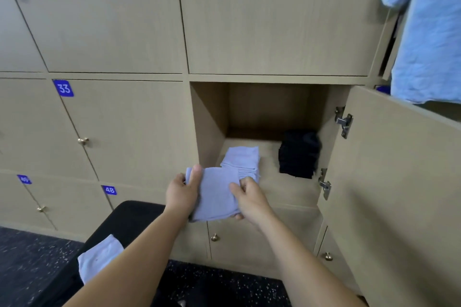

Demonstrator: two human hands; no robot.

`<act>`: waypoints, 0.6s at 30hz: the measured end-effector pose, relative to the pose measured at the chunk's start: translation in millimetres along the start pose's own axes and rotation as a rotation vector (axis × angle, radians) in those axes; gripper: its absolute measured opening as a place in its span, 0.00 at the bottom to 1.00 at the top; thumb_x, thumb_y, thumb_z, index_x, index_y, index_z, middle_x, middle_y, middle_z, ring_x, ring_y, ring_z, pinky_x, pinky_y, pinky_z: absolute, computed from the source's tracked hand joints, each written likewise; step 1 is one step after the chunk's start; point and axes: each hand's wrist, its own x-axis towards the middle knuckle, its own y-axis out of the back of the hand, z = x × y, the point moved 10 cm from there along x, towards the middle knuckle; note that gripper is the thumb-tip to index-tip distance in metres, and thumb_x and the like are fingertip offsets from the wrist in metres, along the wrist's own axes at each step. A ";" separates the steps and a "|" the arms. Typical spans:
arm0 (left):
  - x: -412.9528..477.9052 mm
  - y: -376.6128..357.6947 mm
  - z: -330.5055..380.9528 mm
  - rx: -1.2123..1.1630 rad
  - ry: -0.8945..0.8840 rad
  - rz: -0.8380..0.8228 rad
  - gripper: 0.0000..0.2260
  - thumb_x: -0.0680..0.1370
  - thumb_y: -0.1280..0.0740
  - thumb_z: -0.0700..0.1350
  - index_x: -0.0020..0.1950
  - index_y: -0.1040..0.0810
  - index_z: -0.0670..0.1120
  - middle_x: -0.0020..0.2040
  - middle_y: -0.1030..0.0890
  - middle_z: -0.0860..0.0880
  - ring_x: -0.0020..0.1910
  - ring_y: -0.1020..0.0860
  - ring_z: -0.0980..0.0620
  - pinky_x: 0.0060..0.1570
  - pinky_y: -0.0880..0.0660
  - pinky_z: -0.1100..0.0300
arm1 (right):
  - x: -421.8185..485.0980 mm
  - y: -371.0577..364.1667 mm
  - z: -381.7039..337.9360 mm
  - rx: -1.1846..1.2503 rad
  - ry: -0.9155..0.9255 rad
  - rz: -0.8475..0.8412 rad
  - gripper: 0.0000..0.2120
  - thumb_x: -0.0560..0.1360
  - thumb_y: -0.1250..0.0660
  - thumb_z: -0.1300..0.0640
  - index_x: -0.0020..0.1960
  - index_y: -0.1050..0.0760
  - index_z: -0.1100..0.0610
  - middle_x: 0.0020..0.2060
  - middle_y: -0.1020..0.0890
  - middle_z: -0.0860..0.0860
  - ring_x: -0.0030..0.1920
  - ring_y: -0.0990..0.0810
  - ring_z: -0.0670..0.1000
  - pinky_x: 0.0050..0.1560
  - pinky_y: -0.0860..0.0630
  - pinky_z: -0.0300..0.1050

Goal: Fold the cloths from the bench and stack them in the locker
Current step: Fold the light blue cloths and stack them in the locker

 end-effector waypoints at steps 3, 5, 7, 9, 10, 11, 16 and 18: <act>9.9 -33.5 -16.6 -0.121 0.120 -0.185 0.26 0.79 0.44 0.66 0.54 0.23 0.45 0.49 0.20 0.49 0.48 0.21 0.49 0.44 0.23 0.55 | 9.1 24.4 -5.7 -0.012 0.120 0.190 0.10 0.79 0.38 0.55 0.42 0.34 0.57 0.37 0.27 0.52 0.34 0.26 0.53 0.28 0.23 0.49; 13.3 -52.6 -25.1 -0.100 0.151 -0.279 0.23 0.79 0.42 0.63 0.54 0.22 0.44 0.46 0.21 0.47 0.42 0.22 0.48 0.38 0.24 0.56 | 14.6 37.6 -4.9 -0.006 0.152 0.278 0.09 0.78 0.37 0.56 0.41 0.34 0.56 0.35 0.27 0.50 0.36 0.27 0.52 0.36 0.23 0.54; 18.1 -63.8 -29.3 -0.030 0.126 -0.295 0.20 0.80 0.38 0.55 0.54 0.23 0.37 0.41 0.23 0.44 0.35 0.27 0.48 0.34 0.29 0.57 | 22.0 46.4 -0.8 -0.025 0.154 0.316 0.10 0.78 0.36 0.57 0.39 0.34 0.53 0.33 0.27 0.47 0.35 0.28 0.49 0.37 0.28 0.48; 25.4 -69.8 -29.2 0.042 0.061 -0.263 0.17 0.80 0.35 0.50 0.48 0.24 0.34 0.37 0.24 0.45 0.33 0.28 0.50 0.32 0.30 0.60 | 32.0 53.5 6.6 -0.065 0.144 0.339 0.12 0.77 0.35 0.57 0.37 0.35 0.51 0.31 0.28 0.45 0.33 0.30 0.46 0.35 0.34 0.42; 29.1 -71.1 -25.7 0.079 0.026 -0.239 0.16 0.79 0.35 0.49 0.43 0.25 0.35 0.34 0.25 0.46 0.31 0.29 0.51 0.29 0.31 0.65 | 38.0 56.5 11.1 -0.092 0.134 0.348 0.13 0.77 0.35 0.56 0.37 0.35 0.51 0.31 0.28 0.45 0.33 0.30 0.47 0.35 0.34 0.42; 33.3 -72.4 -21.0 0.119 -0.007 -0.214 0.15 0.79 0.34 0.48 0.40 0.27 0.38 0.32 0.26 0.47 0.29 0.29 0.52 0.26 0.33 0.68 | 44.5 59.3 14.9 -0.122 0.123 0.357 0.12 0.76 0.34 0.56 0.37 0.34 0.51 0.31 0.28 0.45 0.33 0.30 0.48 0.35 0.35 0.43; 72.3 -92.0 -2.1 0.206 -0.075 -0.190 0.14 0.78 0.32 0.50 0.40 0.24 0.40 0.33 0.23 0.49 0.32 0.27 0.51 0.31 0.32 0.61 | 85.3 71.4 20.3 -0.287 0.089 0.391 0.08 0.77 0.35 0.53 0.40 0.29 0.54 0.33 0.25 0.45 0.37 0.26 0.50 0.36 0.35 0.44; 93.1 -103.0 2.8 0.192 -0.077 -0.218 0.14 0.78 0.33 0.48 0.42 0.22 0.37 0.32 0.24 0.49 0.31 0.29 0.50 0.31 0.33 0.60 | 102.9 79.3 15.7 -0.339 0.084 0.421 0.08 0.76 0.35 0.53 0.40 0.28 0.55 0.32 0.25 0.45 0.38 0.25 0.51 0.36 0.36 0.43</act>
